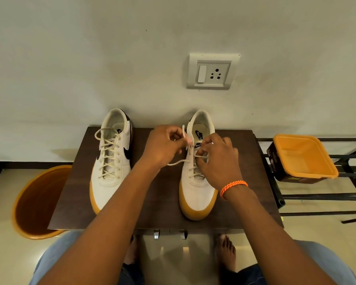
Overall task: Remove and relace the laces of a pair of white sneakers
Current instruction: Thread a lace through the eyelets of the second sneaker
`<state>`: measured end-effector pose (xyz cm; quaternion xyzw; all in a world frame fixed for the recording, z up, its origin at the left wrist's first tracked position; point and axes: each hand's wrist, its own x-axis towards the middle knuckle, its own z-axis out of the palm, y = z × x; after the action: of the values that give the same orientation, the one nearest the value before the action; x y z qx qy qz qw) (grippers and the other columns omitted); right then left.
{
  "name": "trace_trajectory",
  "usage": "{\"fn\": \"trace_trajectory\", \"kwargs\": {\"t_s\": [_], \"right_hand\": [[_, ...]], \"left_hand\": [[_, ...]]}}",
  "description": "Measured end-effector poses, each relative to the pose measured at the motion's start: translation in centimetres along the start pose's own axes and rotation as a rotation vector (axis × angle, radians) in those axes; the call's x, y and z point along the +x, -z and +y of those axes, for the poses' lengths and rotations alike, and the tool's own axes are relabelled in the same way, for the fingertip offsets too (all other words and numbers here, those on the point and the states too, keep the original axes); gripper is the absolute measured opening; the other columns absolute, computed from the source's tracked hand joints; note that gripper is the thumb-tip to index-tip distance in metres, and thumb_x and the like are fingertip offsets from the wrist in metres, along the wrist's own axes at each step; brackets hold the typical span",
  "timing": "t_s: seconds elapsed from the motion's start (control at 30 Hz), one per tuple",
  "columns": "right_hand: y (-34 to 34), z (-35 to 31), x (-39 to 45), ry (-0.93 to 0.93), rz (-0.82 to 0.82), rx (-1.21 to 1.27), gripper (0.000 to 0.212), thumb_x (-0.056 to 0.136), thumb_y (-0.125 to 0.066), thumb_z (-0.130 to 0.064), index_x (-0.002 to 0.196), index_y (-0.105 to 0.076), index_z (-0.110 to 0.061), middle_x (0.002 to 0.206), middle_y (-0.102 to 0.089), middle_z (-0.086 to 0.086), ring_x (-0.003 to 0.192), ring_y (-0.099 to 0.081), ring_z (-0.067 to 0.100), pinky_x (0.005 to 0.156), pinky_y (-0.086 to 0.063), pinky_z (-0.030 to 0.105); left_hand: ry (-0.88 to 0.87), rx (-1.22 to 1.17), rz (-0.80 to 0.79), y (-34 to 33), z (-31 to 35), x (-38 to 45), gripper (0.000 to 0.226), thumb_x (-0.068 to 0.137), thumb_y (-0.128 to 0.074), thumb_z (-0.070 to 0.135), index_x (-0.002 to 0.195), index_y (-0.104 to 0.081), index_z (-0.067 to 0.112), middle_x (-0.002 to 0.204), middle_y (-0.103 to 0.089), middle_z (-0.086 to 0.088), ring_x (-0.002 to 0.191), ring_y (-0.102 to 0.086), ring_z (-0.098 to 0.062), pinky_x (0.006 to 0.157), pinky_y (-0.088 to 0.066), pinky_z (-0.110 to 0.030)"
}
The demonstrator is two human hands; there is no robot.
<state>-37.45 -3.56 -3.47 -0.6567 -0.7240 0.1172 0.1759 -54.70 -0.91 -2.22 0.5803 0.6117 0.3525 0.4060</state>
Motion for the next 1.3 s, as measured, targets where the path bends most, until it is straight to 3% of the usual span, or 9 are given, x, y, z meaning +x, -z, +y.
{"fn": "trace_trajectory", "kwargs": {"t_s": [0.1,0.17,0.37,0.57,0.8,0.87,1.03,1.13,1.3], "right_hand": [[0.0,0.0,0.0,-0.002,0.007,-0.001,0.02,0.09,-0.076,-0.029,0.108,-0.076,-0.021,0.127,-0.056,-0.006,0.111,-0.042,0.015,0.089,-0.035,0.034],[-0.1,0.0,0.1,-0.013,0.012,0.026,0.02,0.09,-0.076,-0.029,0.109,-0.076,-0.021,0.127,-0.057,-0.006,0.112,-0.042,0.015,0.089,-0.035,0.034],[-0.3,0.0,0.3,-0.039,0.061,0.139,0.013,0.091,-0.074,-0.031,0.1,-0.074,-0.023,0.118,-0.061,-0.008,0.108,-0.042,0.014,0.087,-0.034,0.036],[-0.1,0.1,0.0,-0.022,0.037,0.092,0.014,0.09,-0.074,-0.031,0.102,-0.074,-0.022,0.12,-0.06,-0.007,0.11,-0.045,0.016,0.089,-0.037,0.038],[0.1,-0.1,-0.1,-0.032,0.002,0.03,0.01,0.088,-0.076,-0.03,0.095,-0.074,-0.024,0.126,-0.056,-0.01,0.112,-0.043,0.014,0.095,-0.036,0.039],[0.0,-0.2,-0.1,-0.037,-0.006,0.033,0.01,0.088,-0.077,-0.03,0.096,-0.074,-0.024,0.127,-0.055,-0.01,0.113,-0.043,0.014,0.097,-0.038,0.041],[-0.2,-0.3,-0.1,-0.033,-0.006,0.041,0.014,0.09,-0.075,-0.03,0.102,-0.076,-0.023,0.127,-0.055,-0.008,0.114,-0.043,0.017,0.091,-0.033,0.036],[-0.1,-0.2,-0.2,-0.032,-0.015,0.045,0.016,0.092,-0.073,-0.03,0.105,-0.076,-0.023,0.129,-0.055,-0.008,0.116,-0.043,0.017,0.091,-0.032,0.035],[0.0,-0.1,-0.2,-0.033,-0.019,0.051,0.014,0.092,-0.071,-0.031,0.104,-0.075,-0.024,0.13,-0.056,-0.008,0.118,-0.043,0.017,0.091,-0.031,0.034]], "left_hand": [[0.0,-0.287,0.148,0.9,1.0,0.1,0.014,0.095,-0.078,0.018,0.097,-0.076,0.005,0.081,-0.074,-0.015,0.063,-0.063,-0.021,0.06,-0.052,-0.028],[0.031,-0.329,0.163,1.1,1.0,0.2,0.019,0.098,-0.075,0.02,0.101,-0.073,0.001,0.085,-0.073,-0.019,0.065,-0.063,-0.022,0.062,-0.051,-0.033],[0.078,0.188,-0.202,-0.6,-1.1,0.1,0.019,0.087,-0.084,0.04,0.092,-0.074,0.025,0.084,-0.077,0.006,0.073,-0.075,-0.012,0.077,-0.066,-0.041],[-0.03,0.315,-0.095,-0.7,-1.0,0.2,0.017,0.084,-0.087,0.039,0.078,-0.074,0.03,0.075,-0.074,0.009,0.069,-0.07,-0.008,0.076,-0.064,-0.045],[0.007,-0.366,0.16,1.3,0.6,0.6,0.01,0.096,-0.077,0.016,0.088,-0.074,0.01,0.079,-0.072,-0.011,0.055,-0.059,-0.013,0.055,-0.048,-0.023],[0.016,-0.421,0.201,1.6,0.6,0.7,0.012,0.099,-0.073,0.016,0.089,-0.071,0.009,0.081,-0.071,-0.014,0.052,-0.057,-0.01,0.052,-0.045,-0.021],[0.148,-0.096,-0.004,0.8,0.0,0.3,0.017,0.095,-0.078,0.034,0.098,-0.075,0.017,0.087,-0.076,0.001,0.066,-0.067,-0.015,0.062,-0.052,-0.029],[0.105,0.133,-0.163,-0.1,-0.5,0.1,0.017,0.089,-0.083,0.04,0.087,-0.075,0.024,0.08,-0.076,0.005,0.074,-0.074,-0.017,0.075,-0.064,-0.039],[-0.002,0.322,-0.11,-0.8,-0.9,-0.1,0.019,0.087,-0.084,0.04,0.076,-0.073,0.029,0.073,-0.072,0.009,0.07,-0.069,-0.011,0.077,-0.063,-0.048]]}}
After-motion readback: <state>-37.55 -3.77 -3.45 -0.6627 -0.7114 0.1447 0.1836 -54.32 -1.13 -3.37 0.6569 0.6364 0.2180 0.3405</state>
